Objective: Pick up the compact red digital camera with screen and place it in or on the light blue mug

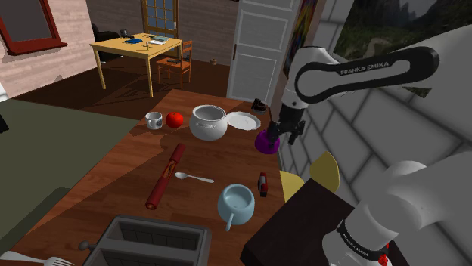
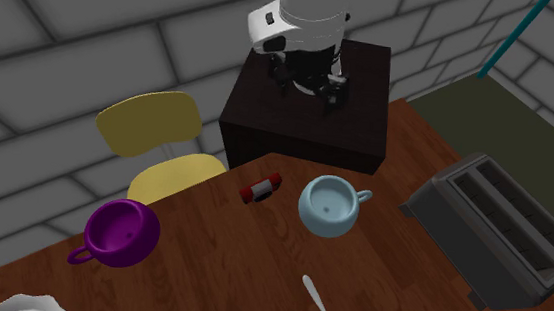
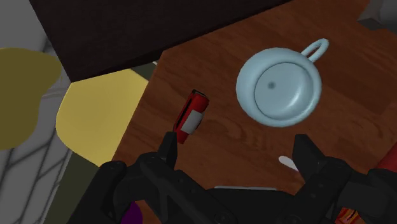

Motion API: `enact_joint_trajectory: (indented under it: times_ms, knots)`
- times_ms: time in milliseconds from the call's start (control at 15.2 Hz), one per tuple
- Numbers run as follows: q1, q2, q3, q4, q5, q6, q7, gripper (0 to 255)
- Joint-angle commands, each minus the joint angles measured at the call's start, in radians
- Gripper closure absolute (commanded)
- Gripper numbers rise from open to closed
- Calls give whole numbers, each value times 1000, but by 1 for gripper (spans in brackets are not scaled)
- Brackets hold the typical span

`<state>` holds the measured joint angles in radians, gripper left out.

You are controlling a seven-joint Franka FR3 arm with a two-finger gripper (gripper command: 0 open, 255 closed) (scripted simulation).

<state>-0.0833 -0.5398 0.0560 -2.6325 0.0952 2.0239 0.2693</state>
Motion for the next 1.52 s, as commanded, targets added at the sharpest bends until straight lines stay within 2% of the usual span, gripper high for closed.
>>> enact_joint_trajectory:
  times_ms: [0, 528, 924, 1386, 1452]
  knots:
    - [-15, 57, 4, -22, -6, 79, 24, 0]
    - [-68, 349, 27, -51, -41, 391, 150, 0]
    - [-102, 607, 16, -12, -111, 599, 272, 0]
    - [-91, 912, -56, 93, -189, 787, 413, 0]
    - [-90, 921, -60, 97, -189, 792, 415, 0]
